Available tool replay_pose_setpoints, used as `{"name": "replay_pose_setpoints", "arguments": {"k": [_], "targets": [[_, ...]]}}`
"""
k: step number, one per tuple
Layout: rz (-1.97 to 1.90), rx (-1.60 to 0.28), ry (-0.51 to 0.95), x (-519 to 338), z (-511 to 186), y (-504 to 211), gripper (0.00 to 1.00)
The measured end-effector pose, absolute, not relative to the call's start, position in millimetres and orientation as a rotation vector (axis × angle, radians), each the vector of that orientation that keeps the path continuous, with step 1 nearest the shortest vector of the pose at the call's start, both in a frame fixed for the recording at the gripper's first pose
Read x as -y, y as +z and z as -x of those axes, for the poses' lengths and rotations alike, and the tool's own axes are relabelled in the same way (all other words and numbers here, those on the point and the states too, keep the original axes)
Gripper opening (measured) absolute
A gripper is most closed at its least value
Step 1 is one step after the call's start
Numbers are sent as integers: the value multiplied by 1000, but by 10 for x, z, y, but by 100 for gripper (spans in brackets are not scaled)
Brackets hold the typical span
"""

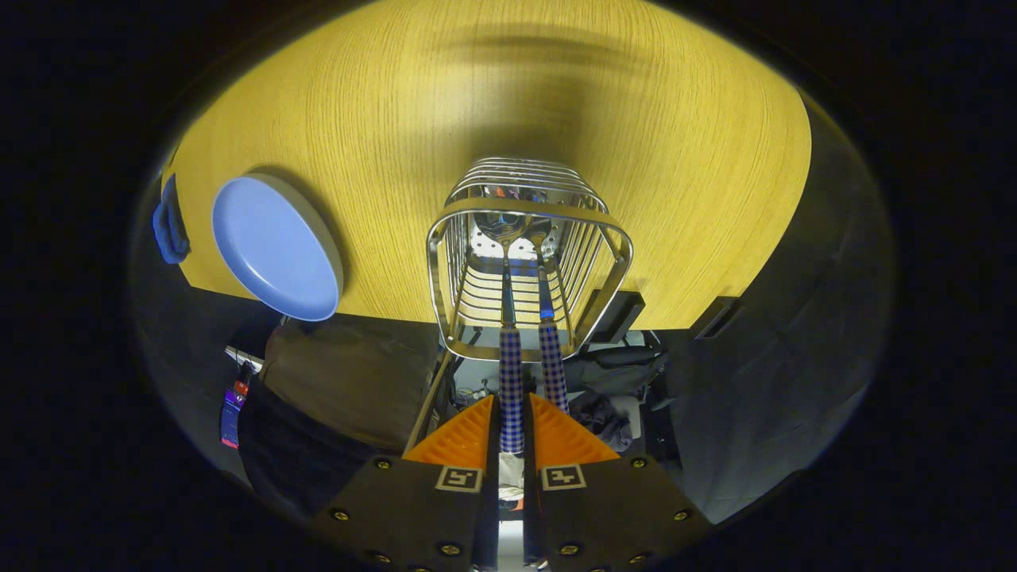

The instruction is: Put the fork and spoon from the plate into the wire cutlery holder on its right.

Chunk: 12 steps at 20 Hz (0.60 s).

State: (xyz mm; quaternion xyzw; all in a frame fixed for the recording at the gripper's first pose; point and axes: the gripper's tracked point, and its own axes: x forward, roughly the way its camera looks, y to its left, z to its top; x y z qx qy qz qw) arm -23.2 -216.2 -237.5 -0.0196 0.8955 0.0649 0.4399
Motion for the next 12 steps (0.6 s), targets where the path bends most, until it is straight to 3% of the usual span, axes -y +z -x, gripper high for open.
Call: {"name": "replay_pose_setpoints", "arguments": {"k": [3,4,8,11,12], "targets": [[85,-2192,182,2231,250,-2331,13],[94,-2174,176,2244,254,-2305,24],[55,-2078,164,2245,147,-2135,24],[26,-1961,161,2263,125,-1914,41],[26,-1891,154,2281,118,-1842,41]]}}
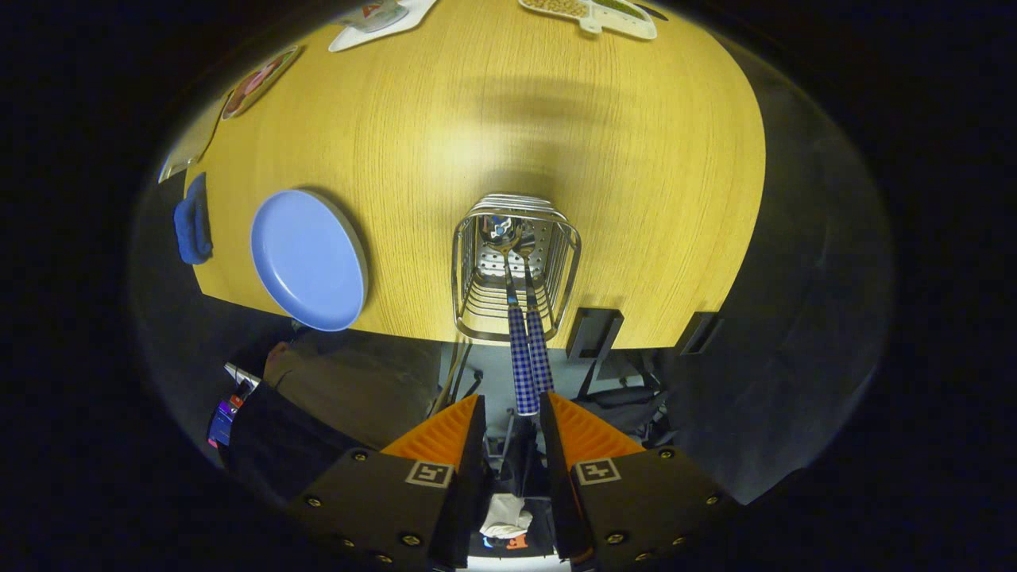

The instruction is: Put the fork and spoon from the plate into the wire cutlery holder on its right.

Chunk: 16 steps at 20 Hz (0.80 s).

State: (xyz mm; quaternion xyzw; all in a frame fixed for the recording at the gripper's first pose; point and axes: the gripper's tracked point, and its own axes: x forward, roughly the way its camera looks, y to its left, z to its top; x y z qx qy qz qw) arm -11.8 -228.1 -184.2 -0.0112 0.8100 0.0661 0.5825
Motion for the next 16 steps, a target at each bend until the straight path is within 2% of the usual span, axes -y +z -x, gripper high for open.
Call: {"name": "replay_pose_setpoints", "arguments": {"k": [4,9,16], "targets": [[8,-1549,143,2077,89,-1754,41],[35,-961,78,1702,-105,-1501,41],[73,-219,16,985,-230,-301,41]]}}
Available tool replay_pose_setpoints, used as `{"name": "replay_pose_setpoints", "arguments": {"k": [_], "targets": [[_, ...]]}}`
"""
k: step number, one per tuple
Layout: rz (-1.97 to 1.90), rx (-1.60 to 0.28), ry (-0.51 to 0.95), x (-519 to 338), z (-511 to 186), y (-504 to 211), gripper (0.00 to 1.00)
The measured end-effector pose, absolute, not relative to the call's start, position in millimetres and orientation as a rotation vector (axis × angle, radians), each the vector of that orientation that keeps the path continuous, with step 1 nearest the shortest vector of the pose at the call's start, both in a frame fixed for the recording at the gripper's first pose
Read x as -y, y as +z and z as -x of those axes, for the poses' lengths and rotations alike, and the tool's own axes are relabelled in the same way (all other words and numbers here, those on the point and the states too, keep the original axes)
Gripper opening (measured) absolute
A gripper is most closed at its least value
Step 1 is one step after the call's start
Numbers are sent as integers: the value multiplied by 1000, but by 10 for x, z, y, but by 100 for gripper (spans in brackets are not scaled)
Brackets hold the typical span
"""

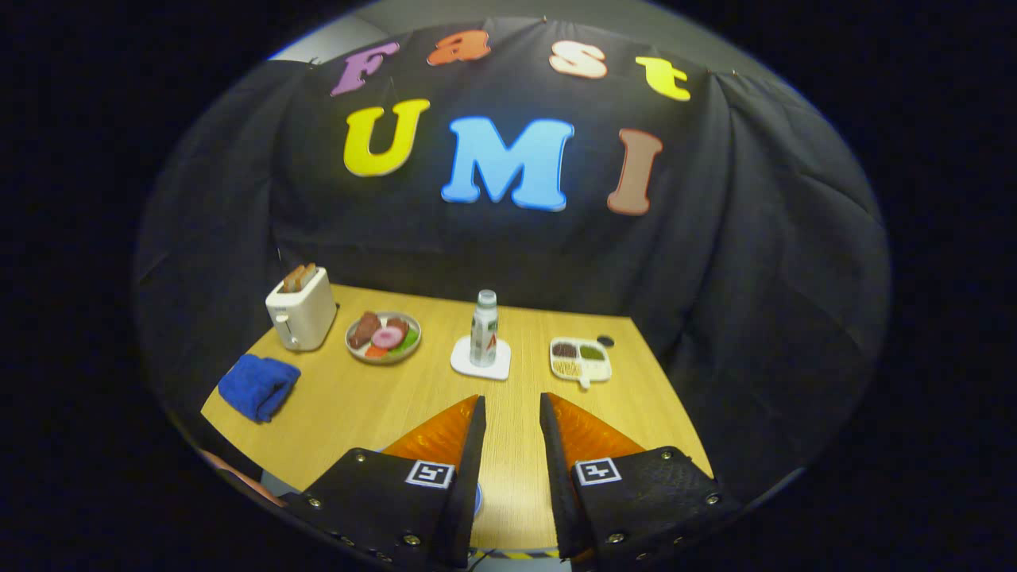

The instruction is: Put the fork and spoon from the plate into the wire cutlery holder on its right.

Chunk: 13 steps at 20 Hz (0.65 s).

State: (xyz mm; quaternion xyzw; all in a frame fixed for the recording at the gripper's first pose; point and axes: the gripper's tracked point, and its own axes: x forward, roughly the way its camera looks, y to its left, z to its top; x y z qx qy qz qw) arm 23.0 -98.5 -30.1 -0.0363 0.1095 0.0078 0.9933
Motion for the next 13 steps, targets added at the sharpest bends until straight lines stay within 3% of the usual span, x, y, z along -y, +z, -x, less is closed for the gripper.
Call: {"name": "replay_pose_setpoints", "arguments": {"k": [7,9,12,13], "targets": [[96,104,-46,699,-94,262,40],[90,161,3,530,-142,337,57],[0,148,62,257,-222,180,99],[-17,151,91,125,-222,131,99]]}}
